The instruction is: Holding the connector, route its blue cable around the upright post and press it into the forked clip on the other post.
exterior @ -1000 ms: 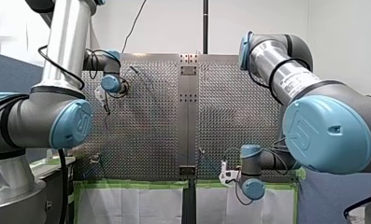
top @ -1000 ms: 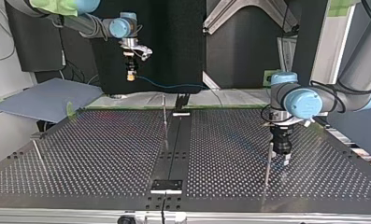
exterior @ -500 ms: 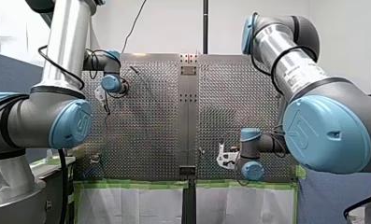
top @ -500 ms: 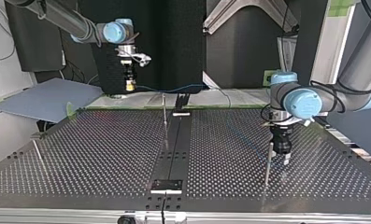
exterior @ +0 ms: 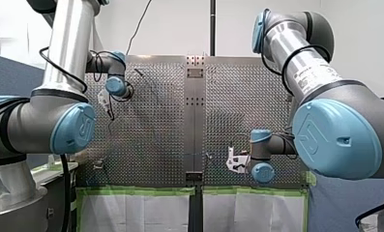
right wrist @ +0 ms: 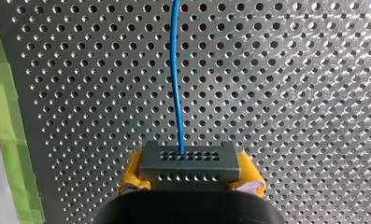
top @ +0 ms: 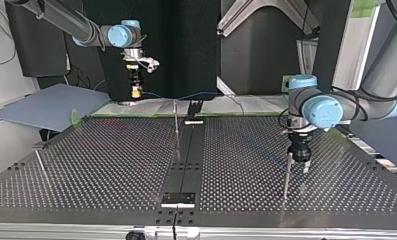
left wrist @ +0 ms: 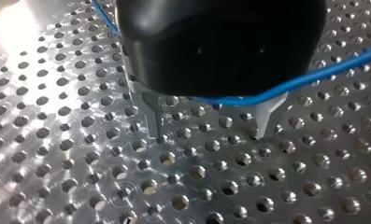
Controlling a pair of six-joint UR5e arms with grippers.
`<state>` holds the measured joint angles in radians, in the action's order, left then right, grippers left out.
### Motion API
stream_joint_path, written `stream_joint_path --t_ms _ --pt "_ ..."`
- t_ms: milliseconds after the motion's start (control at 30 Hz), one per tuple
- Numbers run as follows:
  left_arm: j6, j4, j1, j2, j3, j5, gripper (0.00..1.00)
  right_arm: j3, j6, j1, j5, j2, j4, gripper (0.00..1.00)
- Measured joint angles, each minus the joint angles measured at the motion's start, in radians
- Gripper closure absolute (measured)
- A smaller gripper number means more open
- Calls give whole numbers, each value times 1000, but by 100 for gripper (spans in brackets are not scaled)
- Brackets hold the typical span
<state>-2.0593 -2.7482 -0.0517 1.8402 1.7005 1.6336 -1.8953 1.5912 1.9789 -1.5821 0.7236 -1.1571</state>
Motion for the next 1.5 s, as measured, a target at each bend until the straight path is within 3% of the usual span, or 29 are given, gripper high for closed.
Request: stream_joint_path --t_ms 533,900,1133,1500 --pt "-122 -61 -23 -35 -1 -13 0 0 -6 -1 -1 0 7 100" --pt "-204 -140 -70 -73 0 -86 0 0 -11 -1 -1 0 9 100" --pt "-195 -175 -87 -73 15 -126 0 0 -11 2 -1 0 10 100" --pt "-132 -209 -96 -73 93 -128 0 0 -12 7 -1 0 19 100"
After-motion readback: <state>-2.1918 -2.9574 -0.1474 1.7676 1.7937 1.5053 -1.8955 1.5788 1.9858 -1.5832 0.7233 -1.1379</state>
